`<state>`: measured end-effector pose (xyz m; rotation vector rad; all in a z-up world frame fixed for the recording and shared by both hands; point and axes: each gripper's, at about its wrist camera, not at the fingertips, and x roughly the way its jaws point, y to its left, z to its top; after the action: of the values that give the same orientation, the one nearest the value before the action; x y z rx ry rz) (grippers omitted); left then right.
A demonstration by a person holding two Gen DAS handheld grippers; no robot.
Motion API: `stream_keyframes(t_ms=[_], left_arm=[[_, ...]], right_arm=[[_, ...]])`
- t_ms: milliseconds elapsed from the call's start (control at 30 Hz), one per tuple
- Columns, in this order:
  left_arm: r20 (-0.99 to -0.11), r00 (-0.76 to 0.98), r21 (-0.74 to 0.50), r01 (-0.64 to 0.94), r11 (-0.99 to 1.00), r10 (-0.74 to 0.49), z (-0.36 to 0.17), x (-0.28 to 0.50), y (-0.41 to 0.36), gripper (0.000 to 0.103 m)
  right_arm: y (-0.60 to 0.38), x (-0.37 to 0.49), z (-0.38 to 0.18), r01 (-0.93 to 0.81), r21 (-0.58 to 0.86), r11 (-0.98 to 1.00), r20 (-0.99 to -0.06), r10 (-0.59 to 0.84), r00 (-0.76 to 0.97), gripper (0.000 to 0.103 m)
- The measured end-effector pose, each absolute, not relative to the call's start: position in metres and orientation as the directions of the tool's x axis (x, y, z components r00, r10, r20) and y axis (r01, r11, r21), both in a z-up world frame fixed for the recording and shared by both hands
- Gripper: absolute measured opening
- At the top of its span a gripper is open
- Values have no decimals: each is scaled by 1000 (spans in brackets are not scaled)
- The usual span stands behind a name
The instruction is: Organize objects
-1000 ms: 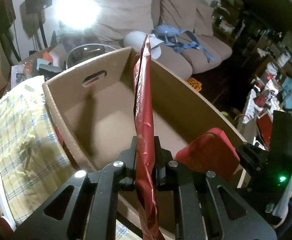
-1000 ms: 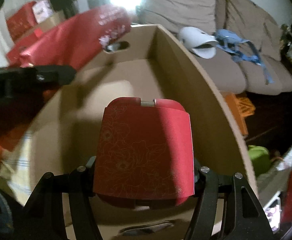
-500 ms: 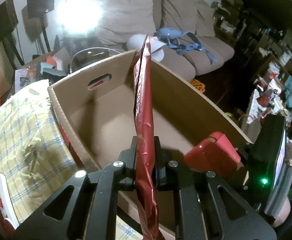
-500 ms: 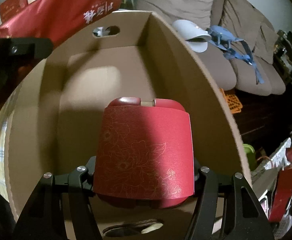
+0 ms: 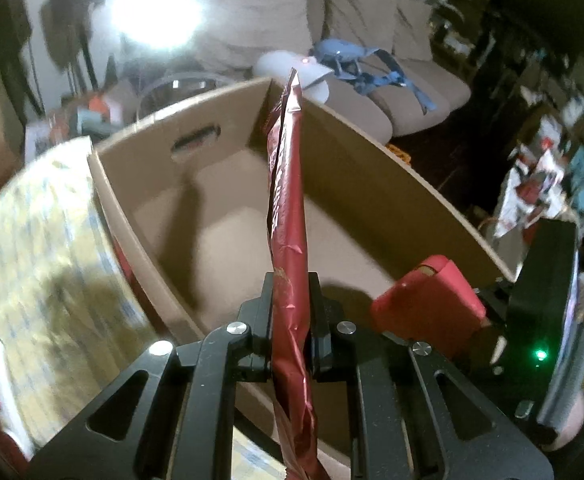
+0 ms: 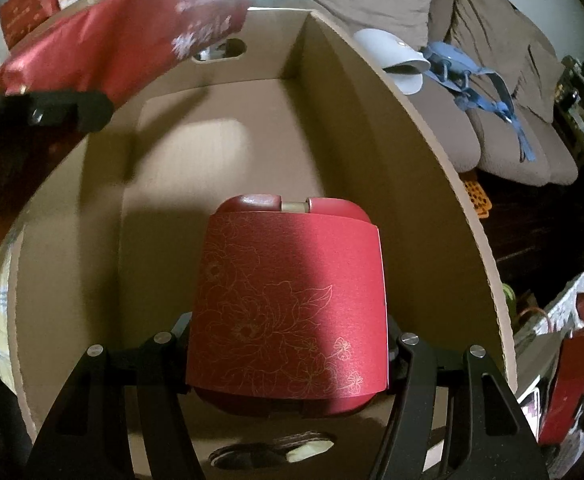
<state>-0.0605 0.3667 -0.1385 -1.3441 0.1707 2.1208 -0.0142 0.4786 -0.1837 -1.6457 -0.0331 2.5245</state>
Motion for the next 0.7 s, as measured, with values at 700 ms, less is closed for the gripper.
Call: stream_keyframes(t_ms=[700], left_arm=[[-812, -282, -444, -267, -855, 510, -175, -69, 345, 12]], right_arm=[[480, -11, -181, -103, -69, -992, -909, 105, -403, 65]])
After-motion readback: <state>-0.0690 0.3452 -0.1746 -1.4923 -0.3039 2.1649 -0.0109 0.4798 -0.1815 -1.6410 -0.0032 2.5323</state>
